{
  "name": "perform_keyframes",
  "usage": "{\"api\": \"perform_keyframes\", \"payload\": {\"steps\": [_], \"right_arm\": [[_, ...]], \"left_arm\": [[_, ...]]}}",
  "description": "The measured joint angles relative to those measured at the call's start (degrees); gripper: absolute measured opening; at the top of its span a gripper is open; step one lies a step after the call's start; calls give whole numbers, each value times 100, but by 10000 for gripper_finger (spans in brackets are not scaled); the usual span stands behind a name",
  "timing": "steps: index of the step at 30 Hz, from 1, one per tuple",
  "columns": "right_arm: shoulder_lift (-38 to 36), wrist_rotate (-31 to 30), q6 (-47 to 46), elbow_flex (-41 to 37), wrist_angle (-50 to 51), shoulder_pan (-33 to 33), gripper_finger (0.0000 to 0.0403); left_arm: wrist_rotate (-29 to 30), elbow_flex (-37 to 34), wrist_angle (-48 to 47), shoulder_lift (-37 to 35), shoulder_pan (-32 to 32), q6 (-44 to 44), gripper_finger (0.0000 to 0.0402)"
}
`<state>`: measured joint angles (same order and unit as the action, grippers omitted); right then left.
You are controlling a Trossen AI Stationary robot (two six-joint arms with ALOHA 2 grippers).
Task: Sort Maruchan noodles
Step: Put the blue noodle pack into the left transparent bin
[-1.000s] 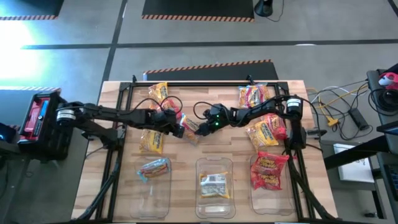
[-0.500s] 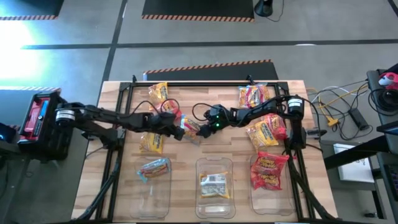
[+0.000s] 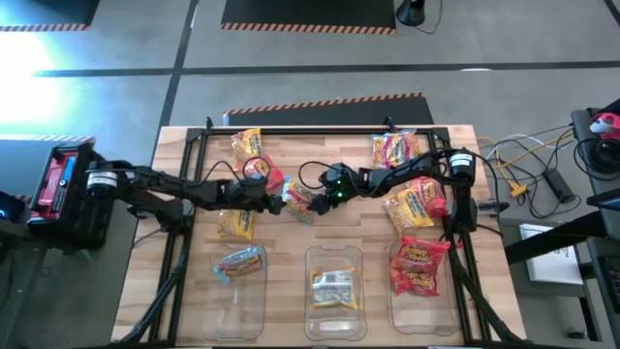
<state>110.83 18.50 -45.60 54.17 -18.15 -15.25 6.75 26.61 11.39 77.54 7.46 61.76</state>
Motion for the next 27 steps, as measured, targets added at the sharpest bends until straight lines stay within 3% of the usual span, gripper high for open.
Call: {"api": "perform_keyframes", "payload": {"steps": [8,18,27], "right_arm": [[0,-74,-16,-2,70,-2,203],[0,-59,-17,-7,96,-7,203],[0,-33,350,-12,352,-18,203]], "left_arm": [[-20,325,-4,287,4,-137,152],[-87,479,18,506,20,-302,201],[-1032,553,-79,498,35,-780,228]]}}
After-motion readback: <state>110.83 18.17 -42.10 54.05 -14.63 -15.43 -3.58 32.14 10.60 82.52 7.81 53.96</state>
